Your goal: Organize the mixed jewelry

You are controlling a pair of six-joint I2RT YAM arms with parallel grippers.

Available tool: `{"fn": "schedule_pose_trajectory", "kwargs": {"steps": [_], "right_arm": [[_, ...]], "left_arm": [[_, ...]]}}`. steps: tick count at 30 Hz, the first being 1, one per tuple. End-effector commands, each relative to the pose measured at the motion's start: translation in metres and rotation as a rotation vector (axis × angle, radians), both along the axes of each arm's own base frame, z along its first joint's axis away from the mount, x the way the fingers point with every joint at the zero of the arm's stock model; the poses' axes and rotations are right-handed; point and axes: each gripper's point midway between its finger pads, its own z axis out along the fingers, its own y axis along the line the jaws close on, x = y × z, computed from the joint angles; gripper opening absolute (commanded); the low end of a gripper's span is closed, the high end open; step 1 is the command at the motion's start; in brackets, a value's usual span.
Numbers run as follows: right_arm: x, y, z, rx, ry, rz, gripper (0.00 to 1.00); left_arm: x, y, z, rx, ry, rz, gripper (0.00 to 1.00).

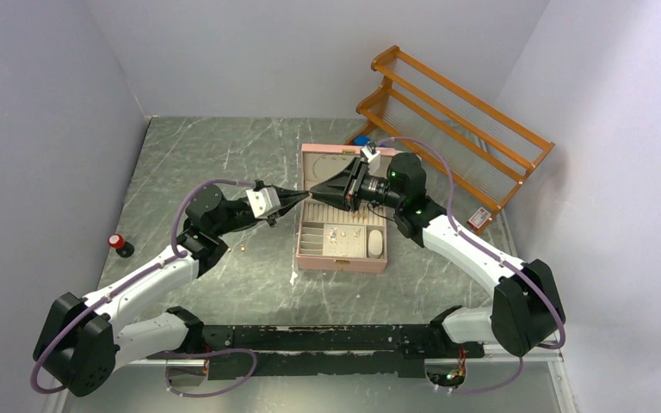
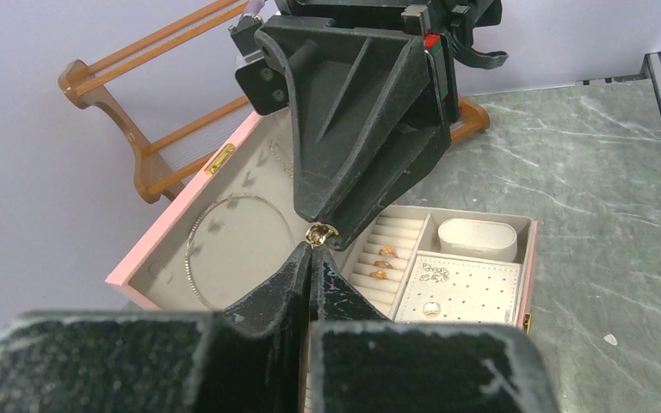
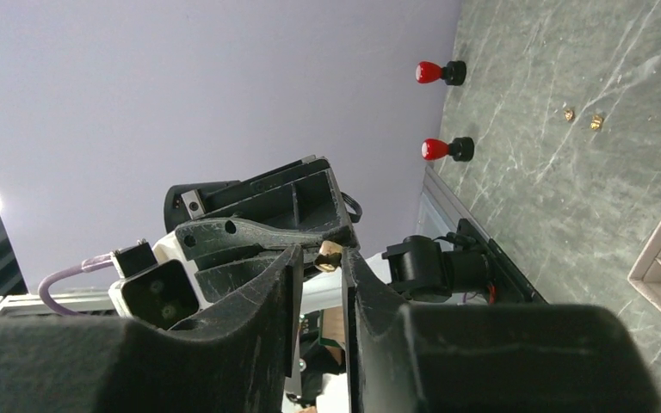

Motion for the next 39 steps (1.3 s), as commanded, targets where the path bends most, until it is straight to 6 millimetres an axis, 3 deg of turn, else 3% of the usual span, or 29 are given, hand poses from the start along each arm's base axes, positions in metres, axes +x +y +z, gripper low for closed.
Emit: {"fn": "schedule_pose_trajectory", "kwargs": {"steps": [1,7,19,31,36,39], "right_arm": [[-0.0013,0.0027,0.0022,0.016,-0.012,0.015,0.26],[-0.0013,0.0024,0.0000,0.016,0.008,0.010,0.36],[-0.0026,0.0044,-0.0043,0.011,0.025,0.018,0.35],[-0.0024,0.0041,-0.0055,0.012,0.026,0.012,0.15],[-0.0012,0.0023,-0.0048,0.003,0.011,-0.006,0.12],[0.0009,-0.0001,-0.0045,-0.015,-0.012,-0.028,0.12]], "left_arm": [[-0.0082,-0.0040,0.0146,-0.025,-0.062,-0.044,0.05],[-0.0086,-0.0041,0.0132,-0.018,-0.063,-0.046,0.05],[-0.0087,-0.0049,0.0132,-0.019,-0.067,-0.051,0.05],[-0.0085,-0.0042,0.0124,-0.011,-0.067,-0.048,0.05],[-0.0068,-0.0042,0.0103,-0.005,-0.047,-0.040,0.05],[-0.0032,-0.0037,0.0093,0.002,-0.013,-0.023,0.18]]}}
